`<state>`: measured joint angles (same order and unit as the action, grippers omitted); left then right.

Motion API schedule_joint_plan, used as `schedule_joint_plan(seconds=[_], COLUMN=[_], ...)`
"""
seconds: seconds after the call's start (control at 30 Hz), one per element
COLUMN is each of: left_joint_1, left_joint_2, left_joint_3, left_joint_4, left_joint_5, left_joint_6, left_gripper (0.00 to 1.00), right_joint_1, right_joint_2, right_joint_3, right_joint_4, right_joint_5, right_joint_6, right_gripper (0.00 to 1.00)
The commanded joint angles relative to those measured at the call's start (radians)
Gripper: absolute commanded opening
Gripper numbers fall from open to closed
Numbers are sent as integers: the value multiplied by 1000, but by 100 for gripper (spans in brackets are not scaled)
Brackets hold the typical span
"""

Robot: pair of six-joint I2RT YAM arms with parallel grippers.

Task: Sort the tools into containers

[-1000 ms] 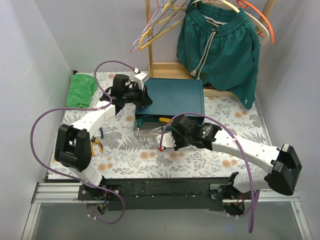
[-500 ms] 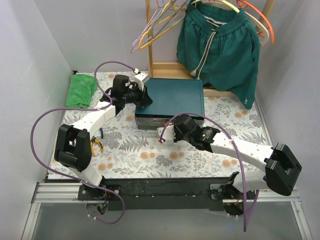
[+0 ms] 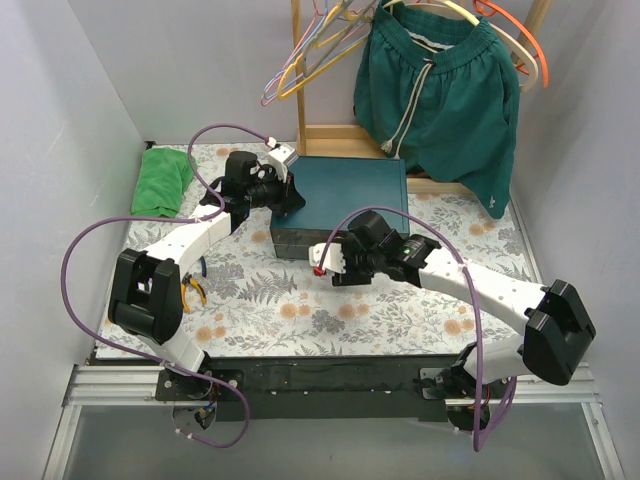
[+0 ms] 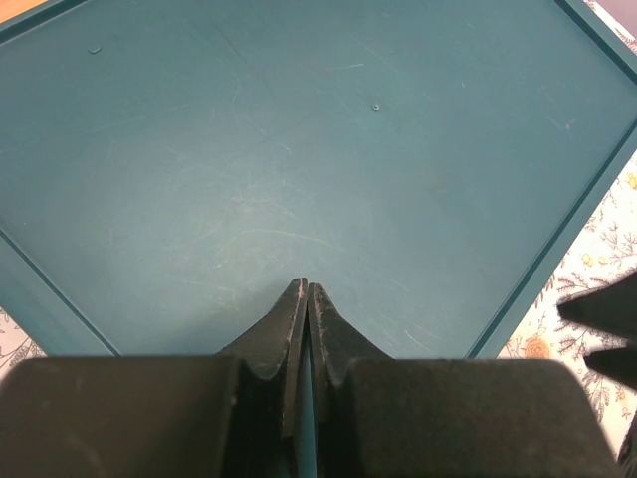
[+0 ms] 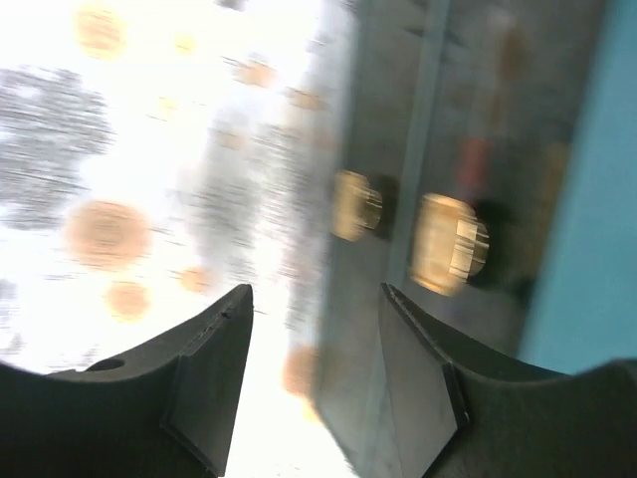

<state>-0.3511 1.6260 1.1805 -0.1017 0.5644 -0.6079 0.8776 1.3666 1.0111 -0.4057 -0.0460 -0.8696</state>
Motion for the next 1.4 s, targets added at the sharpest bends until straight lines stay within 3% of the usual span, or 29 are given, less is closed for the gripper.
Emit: schedule_joint_plan(seconds=[0.0,0.47,0.8,1.1,1.37], left_joint_1=[-5,-5,-5,-5,-5], left_joint_2=[-20,0,15,8,32], left_joint_3=[-22,-21,-21,-39,-6], left_joint_4=[-108,-101,-104,-99,-92], left_joint_5=[-26,-17,-23,-35,-38], left_joint_6=[-3,-6,5,13,30], left_gripper=[0,0,0,0,0], right_joint_1=[-6,-75,-75,-74,-43], right_joint_2=[-1,107,143,200,112], right_joint_3=[-17,-5,-78,-132,-157], right_joint_4=[-61,103,318,297,78], right_joint_5=[-193,-221,-175,-213,-377], right_joint_6=[101,89,20,-42,-42], right_gripper=[62,63,62,60,54])
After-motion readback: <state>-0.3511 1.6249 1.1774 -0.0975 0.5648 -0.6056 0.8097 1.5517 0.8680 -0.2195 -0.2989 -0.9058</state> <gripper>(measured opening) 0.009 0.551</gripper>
